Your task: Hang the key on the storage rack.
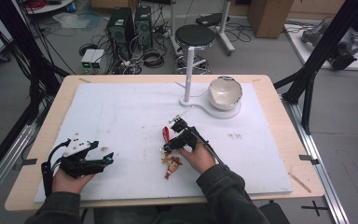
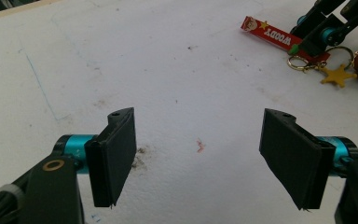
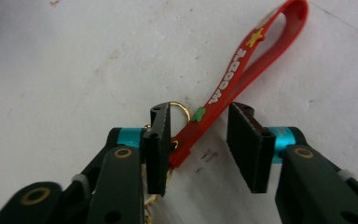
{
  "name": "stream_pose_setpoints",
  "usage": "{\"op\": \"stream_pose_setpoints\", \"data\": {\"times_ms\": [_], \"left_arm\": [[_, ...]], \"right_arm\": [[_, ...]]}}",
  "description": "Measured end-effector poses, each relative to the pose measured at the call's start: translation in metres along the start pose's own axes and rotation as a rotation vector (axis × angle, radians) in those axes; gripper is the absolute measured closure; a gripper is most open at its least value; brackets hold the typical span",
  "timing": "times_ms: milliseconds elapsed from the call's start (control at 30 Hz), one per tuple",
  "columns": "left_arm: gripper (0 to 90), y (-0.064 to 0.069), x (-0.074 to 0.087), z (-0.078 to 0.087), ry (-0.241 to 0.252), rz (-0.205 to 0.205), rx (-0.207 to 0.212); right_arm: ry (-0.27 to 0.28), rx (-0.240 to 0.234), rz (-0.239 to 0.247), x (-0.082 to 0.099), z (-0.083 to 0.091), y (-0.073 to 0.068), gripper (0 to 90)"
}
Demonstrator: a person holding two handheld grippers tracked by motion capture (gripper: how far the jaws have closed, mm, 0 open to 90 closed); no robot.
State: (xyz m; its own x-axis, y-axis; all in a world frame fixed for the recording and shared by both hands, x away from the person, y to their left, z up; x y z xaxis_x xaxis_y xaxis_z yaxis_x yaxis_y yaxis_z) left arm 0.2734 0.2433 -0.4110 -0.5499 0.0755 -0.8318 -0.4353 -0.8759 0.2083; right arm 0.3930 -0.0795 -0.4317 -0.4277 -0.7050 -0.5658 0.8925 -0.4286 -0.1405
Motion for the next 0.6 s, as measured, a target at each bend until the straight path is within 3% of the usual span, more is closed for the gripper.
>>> {"op": "stream_pose_setpoints", "data": {"times_ms": [167, 200, 333, 600], "left_arm": [[27.6, 0.0000, 0.0000, 0.0000, 0.000, 0.000, 0.000], [27.6, 0.0000, -0.0001, 0.0001, 0.000, -0.001, 0.000], [27.6, 0.0001, -0.0001, 0.0003, 0.002, 0.000, 0.000], [27.6, -0.0001, 0.0000, 0.0001, 0.002, 0.000, 0.000]], "right_arm": [[-0.003, 0.001, -0.013, 0.0001, 0.0001, 0.0024, 68.8], [0.004, -0.028, -0.017, 0.0005, -0.0003, 0.0031, 74.7], [0.007, -0.038, -0.001, -0.0006, -0.0023, 0.0011, 80.9], [0.022, -0.068, 0.017, -0.0015, -0.0002, -0.0012, 85.8]]}}
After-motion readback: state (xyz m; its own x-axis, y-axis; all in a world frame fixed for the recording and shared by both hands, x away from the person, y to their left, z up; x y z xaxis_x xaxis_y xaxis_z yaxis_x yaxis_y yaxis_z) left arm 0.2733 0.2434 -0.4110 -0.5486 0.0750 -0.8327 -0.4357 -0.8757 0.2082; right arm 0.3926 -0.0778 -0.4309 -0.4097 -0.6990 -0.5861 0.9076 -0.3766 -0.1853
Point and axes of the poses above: each handheld gripper's, and its own axes: z roughly backward along the jaws, x roughly out of its underside, y roughly to its right, the point moved 1 cm from there along -z, roughly forward along the jaws, and after that the axes turned 15 degrees about z, right-handed, at the moved point
